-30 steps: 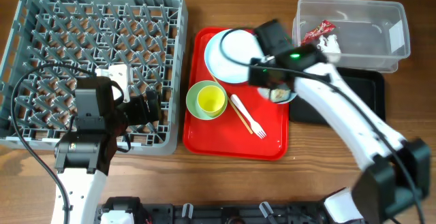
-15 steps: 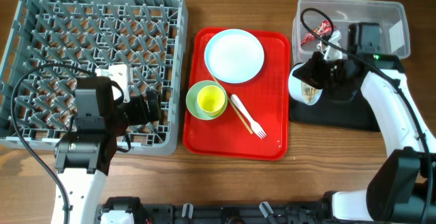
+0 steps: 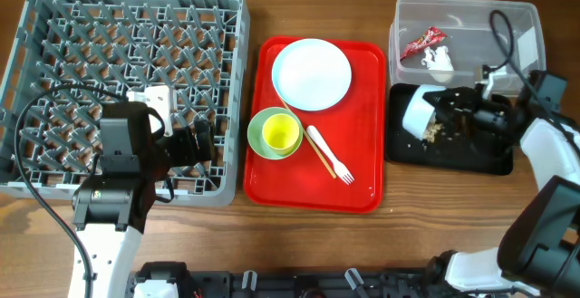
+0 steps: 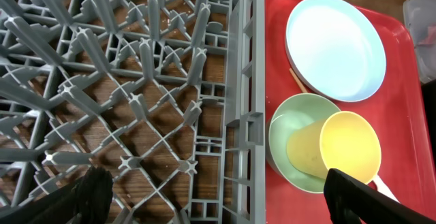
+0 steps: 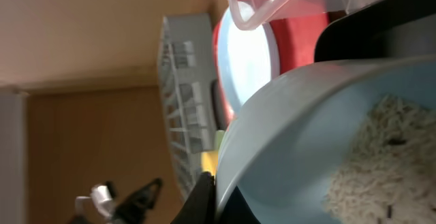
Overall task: Sort waste into correct bins and load items into the dishwasher rack
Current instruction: 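Tip the blue bowl over the black tray to dump the rice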
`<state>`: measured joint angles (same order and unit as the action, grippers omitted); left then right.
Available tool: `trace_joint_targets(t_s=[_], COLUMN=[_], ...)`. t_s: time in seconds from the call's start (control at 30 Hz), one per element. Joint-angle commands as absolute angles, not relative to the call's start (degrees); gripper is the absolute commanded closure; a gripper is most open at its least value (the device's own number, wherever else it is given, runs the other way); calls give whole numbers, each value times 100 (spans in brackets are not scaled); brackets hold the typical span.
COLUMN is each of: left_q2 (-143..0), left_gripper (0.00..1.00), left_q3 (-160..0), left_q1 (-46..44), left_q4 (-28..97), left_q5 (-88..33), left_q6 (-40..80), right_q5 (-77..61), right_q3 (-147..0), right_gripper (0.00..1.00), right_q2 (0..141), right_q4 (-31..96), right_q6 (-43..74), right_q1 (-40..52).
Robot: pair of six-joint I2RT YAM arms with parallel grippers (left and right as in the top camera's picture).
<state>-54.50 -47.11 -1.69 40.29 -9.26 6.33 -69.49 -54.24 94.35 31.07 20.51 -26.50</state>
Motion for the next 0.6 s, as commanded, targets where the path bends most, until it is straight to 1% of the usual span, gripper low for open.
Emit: trace_joint_targets(t_s=[0.0, 0.17, 0.27, 0.33, 0.47, 0.57], left_q2=[-5454, -5454, -5454, -5454, -5454, -5454], left_gripper=[0, 0, 0, 0, 0, 0], left_q3=[-4827, -4827, -4827, -4827, -4827, -4827], left_q1=[-148, -148, -148, -148, -148, -148], left_q4=[4016, 4016, 4016, 4016, 4016, 4014], left_q5=[-895, -895, -895, -895, -895, -895], left_q6=[646, 646, 646, 646, 646, 644], right_q5=[-7911, -8632, -9043, -9295, -9292, -9282], right_q3=[-5382, -5382, -5382, -5382, -5382, -5382], right_gripper=[96, 96, 96, 96, 95, 96], right_q2=[9813, 10075, 10095, 10095, 10095, 10095], right_q4=[3037, 2952, 2578, 2228, 1511, 1192], right_q6=[2473, 3107, 3586, 4163, 5127, 5384], right_q1=[-2888, -3162, -3277, -3308, -3308, -3308])
